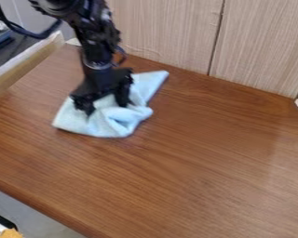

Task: Move the cloth from top left to bottom right of the table

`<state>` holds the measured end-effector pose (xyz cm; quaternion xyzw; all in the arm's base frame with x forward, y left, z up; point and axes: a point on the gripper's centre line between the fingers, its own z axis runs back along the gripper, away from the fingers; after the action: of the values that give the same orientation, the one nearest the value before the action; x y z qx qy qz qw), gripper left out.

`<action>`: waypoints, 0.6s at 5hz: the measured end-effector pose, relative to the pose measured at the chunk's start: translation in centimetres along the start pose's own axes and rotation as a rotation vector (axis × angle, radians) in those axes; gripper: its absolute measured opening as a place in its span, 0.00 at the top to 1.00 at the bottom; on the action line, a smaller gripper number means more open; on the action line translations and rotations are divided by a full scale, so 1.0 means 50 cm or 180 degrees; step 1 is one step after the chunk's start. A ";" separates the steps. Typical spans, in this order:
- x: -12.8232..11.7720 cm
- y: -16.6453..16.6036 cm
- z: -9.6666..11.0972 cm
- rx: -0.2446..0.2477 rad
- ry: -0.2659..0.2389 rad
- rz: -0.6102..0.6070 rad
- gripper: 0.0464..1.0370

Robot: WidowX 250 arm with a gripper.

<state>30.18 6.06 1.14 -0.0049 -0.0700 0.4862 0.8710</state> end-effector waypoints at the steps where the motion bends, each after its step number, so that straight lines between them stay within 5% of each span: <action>1: -0.051 -0.008 0.004 -0.0023 0.0070 -0.0199 0.04; 3: -0.176 -0.010 0.019 -0.0093 0.0275 -0.0673 0.04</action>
<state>25.92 -1.73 1.09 -0.0311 -0.0396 0.3898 0.9195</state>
